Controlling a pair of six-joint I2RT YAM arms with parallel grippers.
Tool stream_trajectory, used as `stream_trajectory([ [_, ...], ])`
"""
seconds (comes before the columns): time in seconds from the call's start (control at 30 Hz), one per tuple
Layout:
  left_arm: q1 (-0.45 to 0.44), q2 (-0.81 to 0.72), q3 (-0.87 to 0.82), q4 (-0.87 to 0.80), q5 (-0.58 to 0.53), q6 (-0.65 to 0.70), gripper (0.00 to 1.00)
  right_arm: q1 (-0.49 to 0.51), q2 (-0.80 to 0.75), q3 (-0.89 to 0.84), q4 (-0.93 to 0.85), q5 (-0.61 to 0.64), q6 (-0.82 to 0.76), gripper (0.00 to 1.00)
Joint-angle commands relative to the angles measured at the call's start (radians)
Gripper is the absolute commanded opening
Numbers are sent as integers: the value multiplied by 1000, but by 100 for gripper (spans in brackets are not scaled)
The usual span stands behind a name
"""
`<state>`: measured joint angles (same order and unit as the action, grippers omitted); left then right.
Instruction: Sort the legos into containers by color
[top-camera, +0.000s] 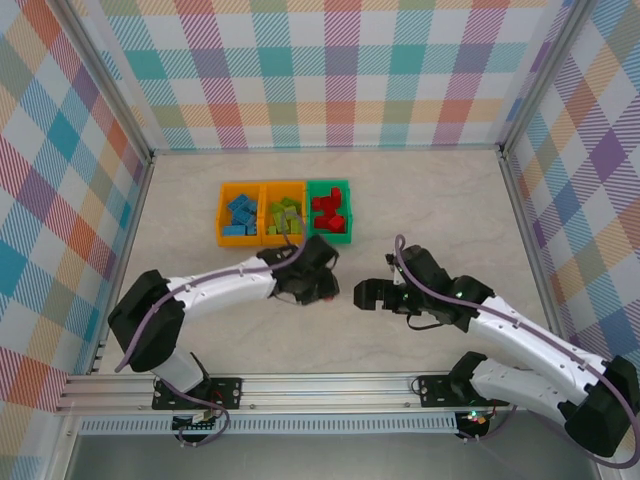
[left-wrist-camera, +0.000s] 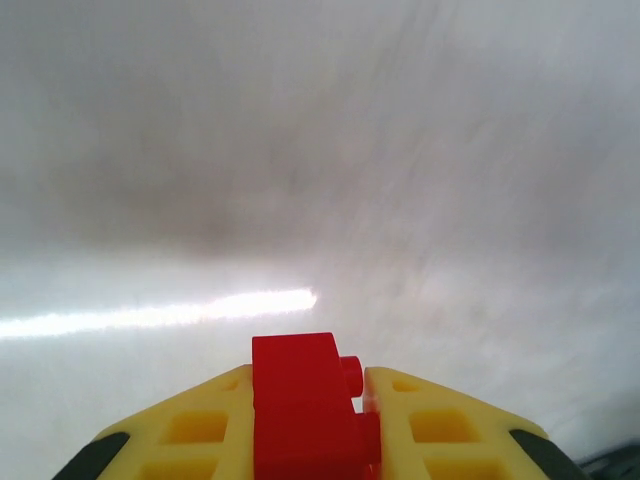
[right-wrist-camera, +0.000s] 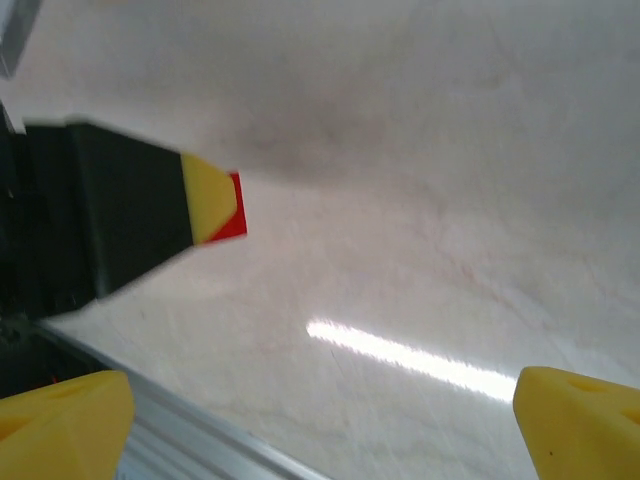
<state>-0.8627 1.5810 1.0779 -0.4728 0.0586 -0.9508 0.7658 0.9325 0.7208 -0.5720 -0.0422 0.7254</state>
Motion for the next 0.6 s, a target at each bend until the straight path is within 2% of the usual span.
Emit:
stream_trajectory([
  [0.0,89,12,136,-72,-81,129,19,-12,-36,32,88,98,2,98],
  [0.2,186,218,448,-152,-169,283,19,-15,-47,54,82,129,-25,98],
  [0.3,214,337,594,-188,-250,334,20,-14,-49,48,80,131,-17,98],
  [0.43,258,500,772,-235,-233,348,22,-14,-41,54,95,149,-25,98],
  [0.5,270,553,832,-241,-225,355,27,-16,-41,65,95,166,-39,98],
  [0.57,275,582,867,-235,-209,374,39,-16,-47,68,100,178,-48,98],
])
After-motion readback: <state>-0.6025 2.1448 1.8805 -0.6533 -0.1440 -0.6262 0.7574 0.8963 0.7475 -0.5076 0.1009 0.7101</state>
